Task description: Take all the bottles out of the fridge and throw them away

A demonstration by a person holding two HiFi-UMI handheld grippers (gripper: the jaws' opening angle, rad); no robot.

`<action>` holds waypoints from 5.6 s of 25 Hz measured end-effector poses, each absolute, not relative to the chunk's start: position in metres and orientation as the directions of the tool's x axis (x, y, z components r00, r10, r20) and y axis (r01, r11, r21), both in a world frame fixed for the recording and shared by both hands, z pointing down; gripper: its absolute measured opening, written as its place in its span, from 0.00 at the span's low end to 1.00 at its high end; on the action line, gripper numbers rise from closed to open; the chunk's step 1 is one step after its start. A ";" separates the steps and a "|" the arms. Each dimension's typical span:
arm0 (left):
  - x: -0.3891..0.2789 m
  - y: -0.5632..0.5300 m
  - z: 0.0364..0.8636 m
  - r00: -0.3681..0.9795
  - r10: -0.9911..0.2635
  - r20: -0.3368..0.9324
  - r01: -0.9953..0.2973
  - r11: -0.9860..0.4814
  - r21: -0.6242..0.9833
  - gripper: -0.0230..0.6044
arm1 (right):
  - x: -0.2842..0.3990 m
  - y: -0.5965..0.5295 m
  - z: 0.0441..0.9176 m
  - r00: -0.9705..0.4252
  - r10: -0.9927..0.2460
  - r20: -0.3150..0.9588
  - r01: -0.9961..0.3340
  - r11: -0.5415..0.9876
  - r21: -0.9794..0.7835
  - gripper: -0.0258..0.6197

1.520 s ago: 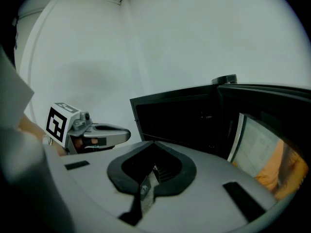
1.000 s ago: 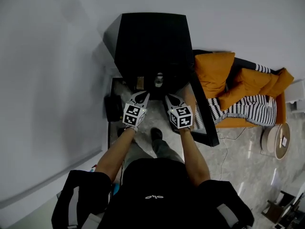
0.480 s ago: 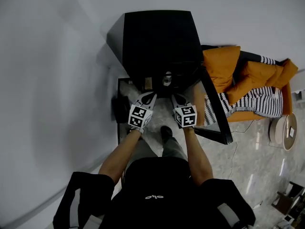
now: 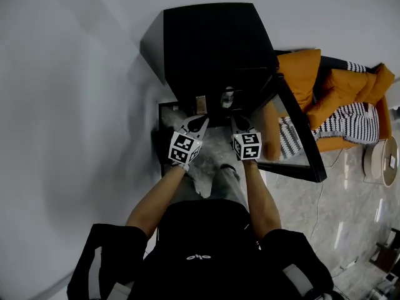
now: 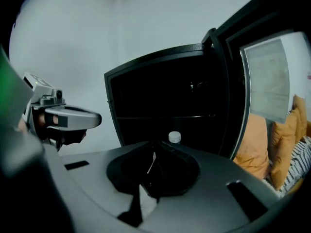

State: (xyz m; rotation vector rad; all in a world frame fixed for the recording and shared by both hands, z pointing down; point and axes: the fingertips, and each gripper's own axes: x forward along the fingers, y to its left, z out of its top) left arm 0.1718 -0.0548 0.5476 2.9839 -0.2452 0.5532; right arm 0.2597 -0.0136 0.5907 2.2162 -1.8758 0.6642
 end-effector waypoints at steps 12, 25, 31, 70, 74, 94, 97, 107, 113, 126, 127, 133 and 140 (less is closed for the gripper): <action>0.196 -0.071 0.641 0.942 -0.145 0.303 -0.158 -0.987 0.021 0.05 | 0.298 -0.063 0.744 0.132 -0.880 0.457 -0.962 -0.224 -0.153 0.51; 0.208 -0.099 0.676 0.942 -0.171 0.290 -0.172 -0.985 -0.023 0.05 | 0.330 -0.133 0.789 0.137 -0.905 0.403 -0.978 -0.189 -0.093 0.61; 0.201 -0.099 0.668 0.941 -0.170 0.292 -0.167 -0.985 -0.034 0.05 | 0.324 -0.119 0.787 0.171 -0.895 0.413 -0.974 -0.217 -0.067 0.53; 0.068 -0.093 0.444 0.814 -0.508 0.281 -0.552 -0.827 0.105 0.05 | 0.157 -0.087 0.495 -0.306 -0.844 0.440 -0.949 0.309 -0.068 0.53; 0.010 -0.100 0.436 0.721 -0.637 0.272 -0.681 -0.725 0.104 0.05 | 0.097 -0.109 0.483 -0.453 -0.784 0.425 -0.879 0.473 -0.064 0.53; -0.137 -0.095 0.447 0.516 -0.807 0.287 -0.856 -0.500 0.132 0.05 | -0.065 -0.123 0.479 -0.685 -0.587 0.431 -0.676 0.733 -0.077 0.53; -0.140 -0.102 0.461 0.522 -0.797 0.303 -0.852 -0.503 0.144 0.05 | -0.071 -0.132 0.490 -0.687 -0.579 0.439 -0.673 0.735 -0.084 0.53; -0.138 -0.131 0.520 0.573 -0.743 0.346 -0.818 -0.546 0.181 0.05 | -0.072 -0.166 0.546 -0.668 -0.577 0.469 -0.696 0.709 -0.118 0.53; -0.139 -0.151 0.592 0.594 -0.709 0.379 -0.803 -0.553 0.223 0.05 | -0.075 -0.193 0.598 -0.661 -0.583 0.473 -0.705 0.699 -0.124 0.53; -0.152 -0.172 0.790 0.622 -0.635 0.458 -0.779 -0.559 0.283 0.05 | -0.098 -0.213 0.821 -0.599 -0.622 0.504 -0.782 0.589 -0.203 0.53; -0.154 -0.172 0.803 0.624 -0.628 0.465 -0.777 -0.561 0.286 0.05 | -0.099 -0.213 0.839 -0.594 -0.621 0.511 -0.787 0.580 -0.210 0.53; -0.165 -0.170 0.850 0.629 -0.605 0.488 -0.770 -0.570 0.286 0.05 | -0.112 -0.213 0.916 -0.579 -0.612 0.539 -0.800 0.555 -0.229 0.53; -0.183 -0.168 0.860 0.631 -0.603 0.488 -0.766 -0.584 0.268 0.05 | -0.125 -0.236 0.950 -0.547 -0.643 0.536 -0.817 0.550 -0.174 0.53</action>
